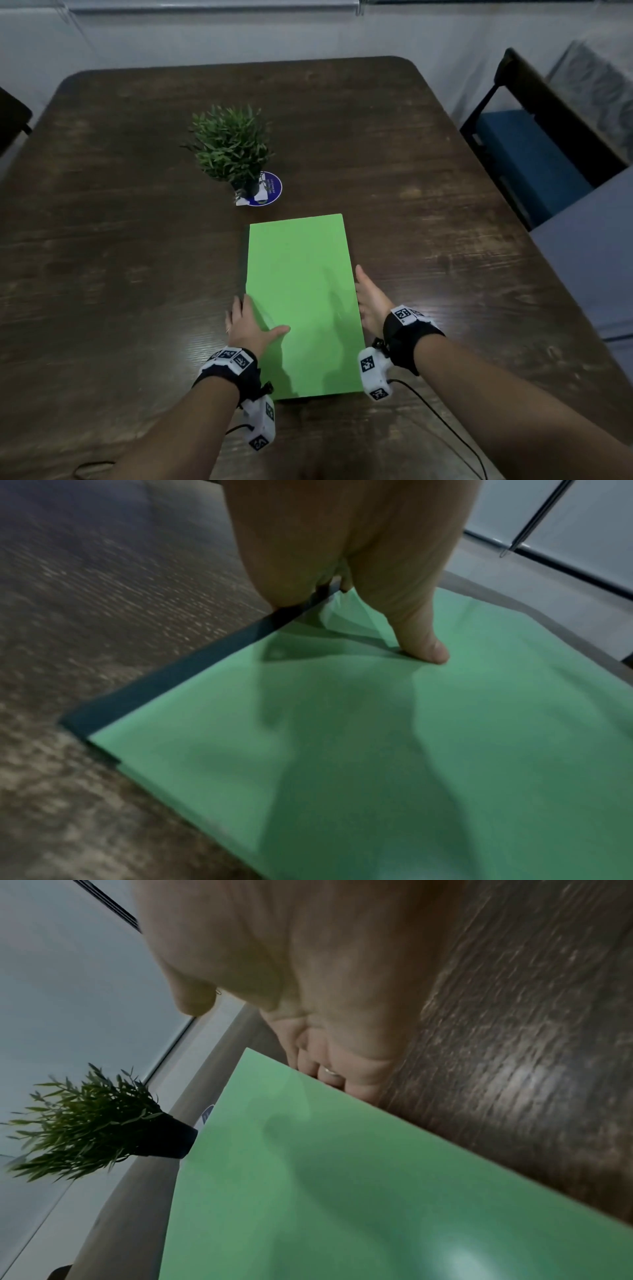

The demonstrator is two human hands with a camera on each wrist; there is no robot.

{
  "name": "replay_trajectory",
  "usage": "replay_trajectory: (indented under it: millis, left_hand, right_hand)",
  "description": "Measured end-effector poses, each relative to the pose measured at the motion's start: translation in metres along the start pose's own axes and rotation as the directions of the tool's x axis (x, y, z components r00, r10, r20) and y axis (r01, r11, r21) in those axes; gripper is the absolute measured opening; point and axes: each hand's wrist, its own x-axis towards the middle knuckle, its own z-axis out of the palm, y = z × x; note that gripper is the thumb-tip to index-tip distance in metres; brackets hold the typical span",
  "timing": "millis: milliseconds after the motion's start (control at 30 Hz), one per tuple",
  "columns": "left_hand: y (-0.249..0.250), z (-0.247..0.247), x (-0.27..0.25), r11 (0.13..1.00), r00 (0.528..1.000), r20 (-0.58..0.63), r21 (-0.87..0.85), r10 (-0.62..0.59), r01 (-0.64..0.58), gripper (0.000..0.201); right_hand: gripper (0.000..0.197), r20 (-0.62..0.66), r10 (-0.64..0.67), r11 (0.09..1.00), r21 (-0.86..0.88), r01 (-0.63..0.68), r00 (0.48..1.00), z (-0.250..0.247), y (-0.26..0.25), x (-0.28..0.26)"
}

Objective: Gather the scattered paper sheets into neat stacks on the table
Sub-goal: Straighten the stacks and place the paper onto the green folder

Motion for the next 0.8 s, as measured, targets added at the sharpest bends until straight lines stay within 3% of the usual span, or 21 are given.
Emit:
replay_trajectory:
  millis: [333, 433, 500, 567, 633, 667, 733, 800]
  left_hand:
    - [0.012, 0.003, -0.009, 0.999, 0.998, -0.034, 0.011, -0.047, 0.047, 0.121]
    - [0.013, 0.007, -0.013, 0.998, 0.997, -0.05, -0.024, -0.059, 0.058, 0.12]
    - [0.012, 0.006, -0.012, 0.998, 0.997, -0.046, -0.04, -0.055, 0.053, 0.12]
    - [0.008, 0.004, -0.01, 0.998, 0.999, -0.025, -0.05, -0.043, 0.042, 0.12]
    - [0.003, 0.003, -0.01, 0.999, 1.0, -0.011, -0.044, -0.012, 0.011, 0.119]
    - [0.0, 0.003, -0.01, 0.999, 1.0, -0.007, -0.035, 0.014, -0.015, 0.119]
    - [-0.004, 0.004, -0.009, 0.997, 0.997, 0.007, -0.008, 0.079, -0.079, 0.116]
    - [-0.006, 0.006, -0.009, 0.99, 0.991, 0.03, 0.038, 0.134, -0.135, 0.115]
  right_hand:
    - [0.081, 0.024, 0.011, 0.999, -0.03, -0.01, 1.0, -0.009, -0.004, 0.009]
    - [0.077, -0.03, 0.017, 0.999, -0.038, -0.018, 0.999, -0.006, -0.012, 0.01]
    - [0.072, -0.122, -0.053, 0.978, -0.209, 0.026, 0.991, -0.004, -0.012, 0.013]
    - [0.073, -0.186, -0.208, 0.86, -0.502, 0.089, 0.96, -0.003, -0.006, 0.016]
    - [0.089, -0.17, -0.321, 0.729, -0.673, 0.128, 0.932, 0.001, 0.002, 0.016]
    - [0.098, -0.147, -0.366, 0.631, -0.765, 0.129, 0.919, 0.004, 0.006, 0.015]
    - [0.111, -0.029, -0.416, 0.332, -0.936, 0.121, 0.909, 0.009, 0.015, 0.018]
    - [0.114, 0.104, -0.395, 0.1, -0.983, 0.156, 0.913, 0.012, 0.025, 0.022]
